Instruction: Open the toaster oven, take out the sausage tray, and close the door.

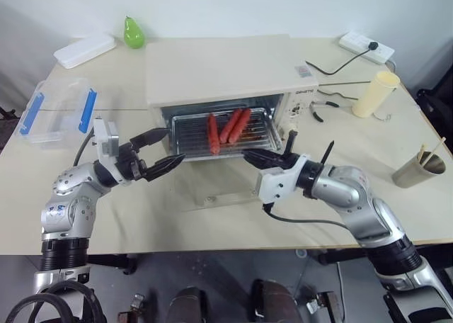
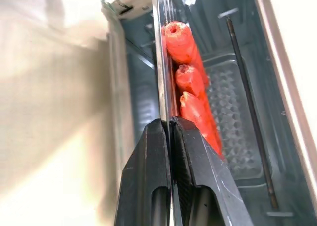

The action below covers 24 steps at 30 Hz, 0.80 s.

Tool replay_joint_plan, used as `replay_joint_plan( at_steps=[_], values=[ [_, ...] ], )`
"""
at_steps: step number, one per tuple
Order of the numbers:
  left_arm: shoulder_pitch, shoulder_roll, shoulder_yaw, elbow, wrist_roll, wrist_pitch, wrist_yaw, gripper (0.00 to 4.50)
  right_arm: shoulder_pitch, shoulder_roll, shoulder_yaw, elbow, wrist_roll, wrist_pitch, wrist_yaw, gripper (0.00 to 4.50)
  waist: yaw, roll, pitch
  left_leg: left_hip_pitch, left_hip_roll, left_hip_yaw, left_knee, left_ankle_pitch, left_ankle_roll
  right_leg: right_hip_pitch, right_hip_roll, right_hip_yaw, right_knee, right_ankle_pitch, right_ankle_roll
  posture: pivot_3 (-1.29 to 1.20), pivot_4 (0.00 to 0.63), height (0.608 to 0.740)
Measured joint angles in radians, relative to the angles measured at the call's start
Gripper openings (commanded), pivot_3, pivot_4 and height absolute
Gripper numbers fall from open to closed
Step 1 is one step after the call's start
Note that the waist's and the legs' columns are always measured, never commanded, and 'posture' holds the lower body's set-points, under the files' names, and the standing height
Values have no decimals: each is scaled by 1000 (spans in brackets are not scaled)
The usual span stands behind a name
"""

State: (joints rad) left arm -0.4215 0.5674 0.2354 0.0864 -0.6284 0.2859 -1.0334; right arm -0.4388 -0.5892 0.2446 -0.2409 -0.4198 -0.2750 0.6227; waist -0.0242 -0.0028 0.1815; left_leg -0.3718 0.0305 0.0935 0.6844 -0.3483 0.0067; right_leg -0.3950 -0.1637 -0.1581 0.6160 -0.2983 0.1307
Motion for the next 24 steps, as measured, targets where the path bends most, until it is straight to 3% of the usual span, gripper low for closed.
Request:
replay_joint_plan(
  at_steps=[6,13,17,24],
  values=[
    [24,13,21,-55,-48,141,66,4500,71,-20,-3,-39,-2,-63,-6,124,-2,0,0,1,0,-1,0,0,0,0,0,1,0,0,0,0,150,740],
    [79,124,127,-169,-267,578,257,4500,106,-81,-29,-33,-1,-132,-11,124,-1,-1,1,2,0,-6,0,0,0,1,-1,3,0,0,0,0,150,740],
    [65,105,139,-195,-378,767,366,4500,102,-109,-49,-25,14,-180,-11,124,12,-1,1,2,0,-6,1,0,0,1,-1,3,0,0,0,0,150,740],
    [34,62,142,-189,-446,863,454,4500,70,-110,-51,2,34,-259,-10,124,17,-1,1,2,0,-5,1,0,0,1,-1,3,-1,0,0,0,150,740]
  ],
)
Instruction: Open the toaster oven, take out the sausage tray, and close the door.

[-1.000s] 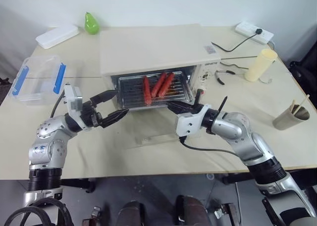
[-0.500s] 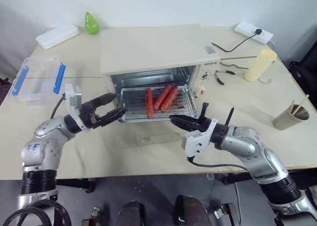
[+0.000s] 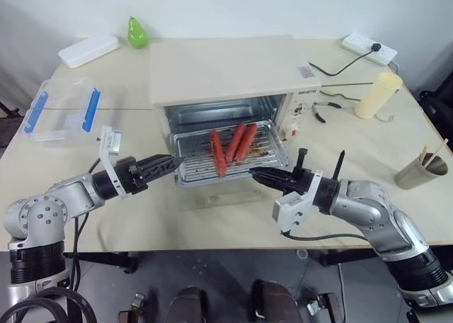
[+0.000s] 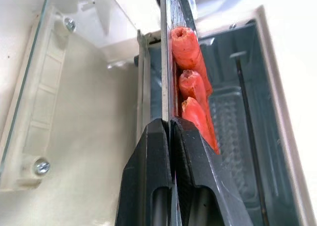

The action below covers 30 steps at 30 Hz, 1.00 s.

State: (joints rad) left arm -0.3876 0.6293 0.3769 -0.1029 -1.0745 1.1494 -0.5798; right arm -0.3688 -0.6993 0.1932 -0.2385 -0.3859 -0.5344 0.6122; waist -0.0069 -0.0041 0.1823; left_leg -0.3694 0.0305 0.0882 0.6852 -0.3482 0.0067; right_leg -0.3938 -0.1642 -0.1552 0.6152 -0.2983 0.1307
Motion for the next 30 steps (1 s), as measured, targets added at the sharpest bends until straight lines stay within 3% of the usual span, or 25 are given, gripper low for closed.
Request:
replay_joint_plan(
  at_steps=[3,16,25,30],
  values=[
    [-2,-28,-1,17,-30,40,22,3891,-20,0,1,11,10,-34,4,124,1,0,0,0,0,0,0,0,0,0,0,0,0,0,0,0,150,740],
    [-24,-65,42,149,-147,203,86,38,-21,2,38,52,6,-53,44,124,2,0,0,0,0,1,0,0,0,0,0,0,0,0,0,0,150,740],
    [-59,-75,123,262,-353,370,281,14,-44,2,38,53,73,-37,100,124,2,0,0,1,0,0,0,0,0,0,0,1,1,0,0,0,150,740],
    [-37,-58,97,311,-534,390,456,0,-45,12,34,53,198,36,140,1499,2,-1,0,1,0,-1,0,0,0,0,0,1,2,0,0,0,150,740]
  ],
)
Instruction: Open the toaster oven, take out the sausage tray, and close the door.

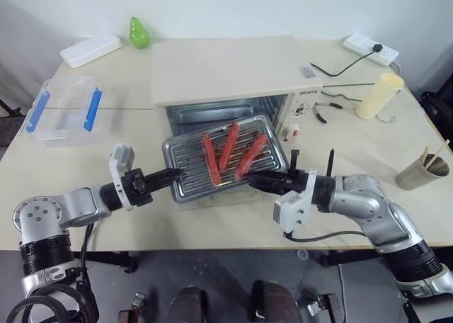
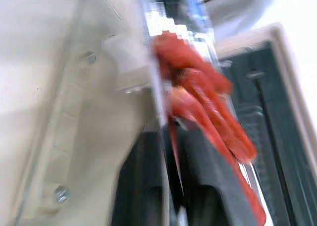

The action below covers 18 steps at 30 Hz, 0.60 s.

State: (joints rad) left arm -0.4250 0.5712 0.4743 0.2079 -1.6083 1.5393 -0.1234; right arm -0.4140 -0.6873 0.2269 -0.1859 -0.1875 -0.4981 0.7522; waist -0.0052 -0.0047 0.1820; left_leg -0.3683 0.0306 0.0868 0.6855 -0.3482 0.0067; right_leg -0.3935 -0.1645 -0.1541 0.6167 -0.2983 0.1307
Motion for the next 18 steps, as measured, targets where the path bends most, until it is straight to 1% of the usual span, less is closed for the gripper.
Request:
replay_joint_plan(
  at_steps=[2,5,8,9,11,15,18],
  values=[
    [48,46,-49,-1,-142,-41,89,0,-1,0,0,0,40,20,15,2153,-1,0,0,0,0,-1,0,0,0,0,0,0,0,0,0,0,150,740],
    [112,111,-95,-30,-298,-112,176,0,0,-3,-12,0,98,43,33,3204,-4,0,0,0,1,-1,0,0,0,0,0,1,1,0,0,0,150,740],
    [175,149,-96,-79,-334,-157,193,0,26,-28,-41,-7,210,69,81,4263,0,0,0,0,-1,-1,0,0,0,0,0,1,0,0,0,0,150,740],
    [200,163,-91,-93,-334,-165,192,0,39,-37,-46,-14,251,83,100,4478,2,0,0,0,-1,-1,0,0,0,0,0,1,0,0,0,0,150,740],
    [256,181,-75,-124,-333,-175,177,0,73,-53,-69,-32,337,116,139,4478,3,0,0,0,-1,-1,0,0,0,1,0,1,-1,0,0,0,150,740],
    [353,213,-37,-171,-333,-185,112,0,93,-64,-117,-42,427,164,180,4478,2,0,0,0,-1,1,0,0,0,1,0,2,-2,0,0,0,150,740],
    [508,236,40,-214,-333,-190,24,0,114,-86,-180,-7,468,200,198,4478,-2,0,0,1,0,4,-2,0,0,0,1,5,-5,0,0,0,150,740]
  ],
)
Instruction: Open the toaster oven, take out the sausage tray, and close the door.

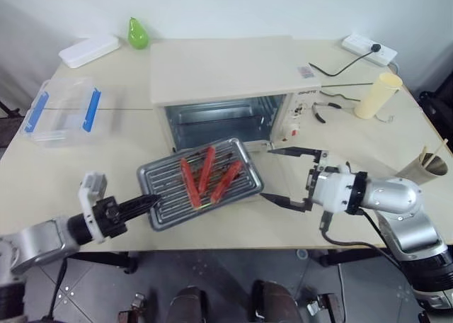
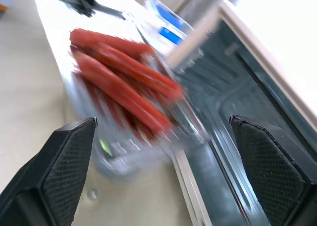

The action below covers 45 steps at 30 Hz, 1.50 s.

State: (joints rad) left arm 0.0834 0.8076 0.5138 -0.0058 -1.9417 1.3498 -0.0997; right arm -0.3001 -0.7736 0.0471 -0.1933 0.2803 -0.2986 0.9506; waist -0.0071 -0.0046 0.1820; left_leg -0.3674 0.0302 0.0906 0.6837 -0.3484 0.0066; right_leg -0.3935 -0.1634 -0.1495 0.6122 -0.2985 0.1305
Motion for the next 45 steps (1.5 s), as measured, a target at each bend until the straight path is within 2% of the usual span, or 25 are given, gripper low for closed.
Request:
replay_joint_plan(
  at_steps=[8,9,11,16,20,23,29,33,39,45],
  values=[
    [294,-89,157,-95,1,-79,-101,0,63,-1,-83,111,81,129,28,4478,6,0,0,0,0,2,0,0,1,0,0,5,-3,0,0,0,150,740],
    [325,-101,167,-109,1,-87,-102,0,68,0,-95,120,94,150,28,4306,7,0,0,-1,0,2,0,0,1,0,0,5,-3,0,0,0,150,740],
    [376,-128,189,-129,1,-103,-112,0,79,1,-111,129,123,196,32,3917,6,0,0,0,0,2,0,-1,1,0,1,6,-3,0,-1,0,150,740],
    [481,-247,272,-161,1,-165,-123,0,82,-13,-119,243,140,304,105,2477,4,0,0,-1,0,4,0,-2,3,0,1,8,-6,0,-1,0,150,740],
    [520,-342,293,-226,1,-211,-141,0,55,-21,-88,329,106,343,159,986,5,0,0,0,0,5,1,-2,4,0,1,10,-6,-1,-1,0,150,740],
    [548,-395,296,-253,0,-240,-139,0,22,-21,-79,364,88,347,192,75,4,0,0,0,0,6,1,-2,4,0,1,10,-6,-1,-1,0,150,740],
    [579,-531,299,-281,0,-310,-96,0,-45,3,-34,426,85,421,274,31,4,0,0,0,0,6,1,-2,4,0,1,10,-7,-1,-1,0,150,740],
    [571,-595,298,-302,0,-351,-43,0,-108,77,-12,476,84,430,289,31,5,0,0,-1,0,6,2,-3,5,0,1,11,-7,0,-1,0,150,740],
    [548,-631,301,-304,0,-378,12,0,-134,137,-39,469,158,487,309,31,5,0,0,-1,0,6,2,-3,6,-1,1,11,-8,0,-1,0,150,740],
    [512,-648,329,-304,0,-379,15,0,-158,137,-109,381,265,598,311,31,6,0,0,-2,0,6,2,-3,6,0,1,11,-8,0,-1,0,150,740]
  ],
)
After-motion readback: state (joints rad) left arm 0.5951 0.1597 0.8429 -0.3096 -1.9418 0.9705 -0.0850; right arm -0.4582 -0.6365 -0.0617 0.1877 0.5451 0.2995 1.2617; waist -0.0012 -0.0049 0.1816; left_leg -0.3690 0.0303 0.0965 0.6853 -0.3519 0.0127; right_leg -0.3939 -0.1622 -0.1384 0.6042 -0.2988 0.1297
